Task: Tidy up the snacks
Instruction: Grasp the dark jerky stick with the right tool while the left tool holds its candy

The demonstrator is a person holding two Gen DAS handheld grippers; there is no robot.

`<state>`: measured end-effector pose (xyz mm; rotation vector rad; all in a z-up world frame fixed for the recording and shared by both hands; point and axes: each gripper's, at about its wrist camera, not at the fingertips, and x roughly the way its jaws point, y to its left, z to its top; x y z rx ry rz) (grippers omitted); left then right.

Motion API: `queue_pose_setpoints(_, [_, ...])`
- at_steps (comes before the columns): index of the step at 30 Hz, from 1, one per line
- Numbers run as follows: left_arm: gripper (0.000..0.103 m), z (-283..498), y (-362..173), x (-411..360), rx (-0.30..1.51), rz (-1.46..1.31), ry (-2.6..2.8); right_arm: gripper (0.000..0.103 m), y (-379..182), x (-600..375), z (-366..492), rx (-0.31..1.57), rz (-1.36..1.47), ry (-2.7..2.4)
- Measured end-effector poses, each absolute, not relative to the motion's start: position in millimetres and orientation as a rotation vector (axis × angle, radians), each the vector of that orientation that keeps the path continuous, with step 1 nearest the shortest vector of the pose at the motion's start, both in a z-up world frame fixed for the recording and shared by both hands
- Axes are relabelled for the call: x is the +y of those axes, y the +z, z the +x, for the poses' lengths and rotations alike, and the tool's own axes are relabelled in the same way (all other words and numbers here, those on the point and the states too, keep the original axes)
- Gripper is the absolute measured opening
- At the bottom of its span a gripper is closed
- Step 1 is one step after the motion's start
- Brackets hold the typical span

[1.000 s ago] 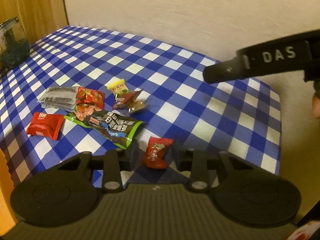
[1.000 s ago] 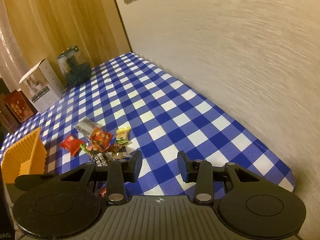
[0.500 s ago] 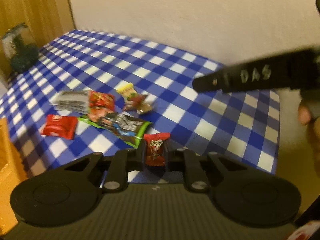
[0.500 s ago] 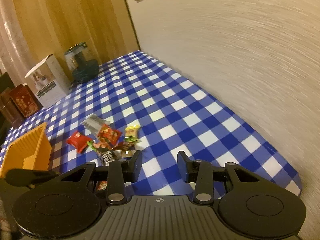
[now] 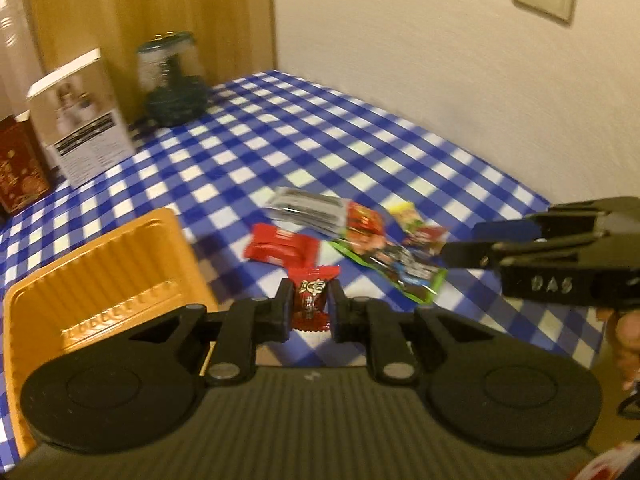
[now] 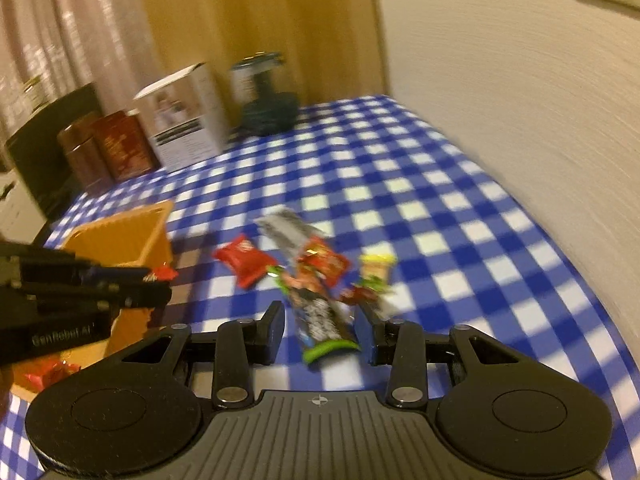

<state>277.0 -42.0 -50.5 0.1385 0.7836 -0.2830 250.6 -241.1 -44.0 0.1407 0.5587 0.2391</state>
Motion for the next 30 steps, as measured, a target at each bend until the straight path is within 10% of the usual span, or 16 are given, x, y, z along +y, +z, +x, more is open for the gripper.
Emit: queue_pose_setpoints(30, [0.016, 289, -63, -21, 0.807, 0.050, -0.258, 0.034, -85, -200, 326, 0.697, -0.046, 0.201])
